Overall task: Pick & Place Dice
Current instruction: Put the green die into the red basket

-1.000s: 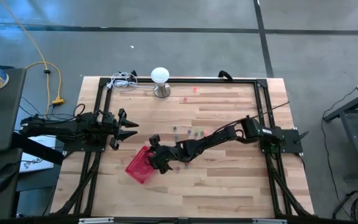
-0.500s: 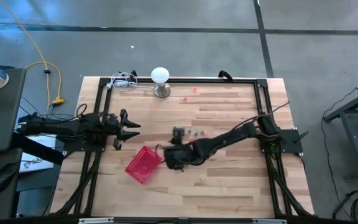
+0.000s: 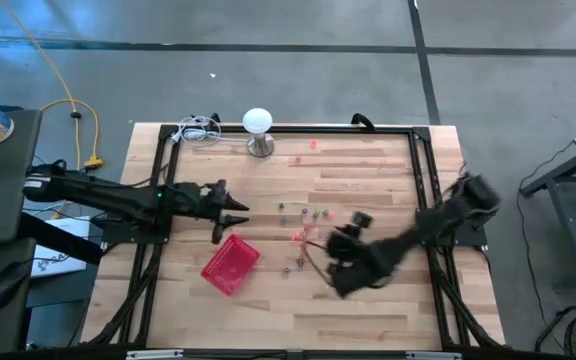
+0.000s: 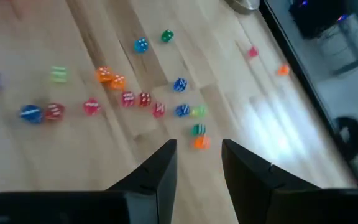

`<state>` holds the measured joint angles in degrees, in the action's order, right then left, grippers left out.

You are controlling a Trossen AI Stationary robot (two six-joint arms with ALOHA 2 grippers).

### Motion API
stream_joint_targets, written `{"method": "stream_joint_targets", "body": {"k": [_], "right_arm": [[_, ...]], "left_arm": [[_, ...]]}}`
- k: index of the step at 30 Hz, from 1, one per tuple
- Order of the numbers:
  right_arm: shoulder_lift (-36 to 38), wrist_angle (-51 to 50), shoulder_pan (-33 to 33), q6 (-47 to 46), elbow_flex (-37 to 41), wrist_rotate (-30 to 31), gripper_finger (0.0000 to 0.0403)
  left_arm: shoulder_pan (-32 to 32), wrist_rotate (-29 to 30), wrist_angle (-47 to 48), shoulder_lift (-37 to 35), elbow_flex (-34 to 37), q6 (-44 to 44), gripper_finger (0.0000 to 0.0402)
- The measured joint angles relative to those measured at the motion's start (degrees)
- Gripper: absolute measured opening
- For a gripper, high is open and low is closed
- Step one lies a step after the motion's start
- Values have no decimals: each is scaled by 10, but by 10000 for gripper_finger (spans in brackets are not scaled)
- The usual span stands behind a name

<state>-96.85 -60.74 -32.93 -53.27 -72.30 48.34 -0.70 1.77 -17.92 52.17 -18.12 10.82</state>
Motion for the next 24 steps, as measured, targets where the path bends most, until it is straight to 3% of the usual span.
{"method": "stream_joint_targets", "body": {"k": [4, 7, 10, 14, 18, 24], "right_arm": [[92, 39, -52, -118, 116, 37, 117], [142, 137, -85, -157, 205, 59, 117], [169, 288, -101, -135, 286, 73, 117], [174, 511, -102, -12, 364, 94, 117], [172, 717, -93, 186, 407, 80, 117], [172, 899, -83, 351, 422, 27, 117]], "left_arm": [[16, 5, -7, 68, -39, 47, 149], [37, -11, 0, 118, -72, 67, 149], [54, -31, -1, 176, -100, 49, 149], [73, -39, -15, 241, -123, -14, 149], [78, -39, -32, 281, -123, -113, 149], [73, -35, -69, 312, -123, -142, 149]]}}
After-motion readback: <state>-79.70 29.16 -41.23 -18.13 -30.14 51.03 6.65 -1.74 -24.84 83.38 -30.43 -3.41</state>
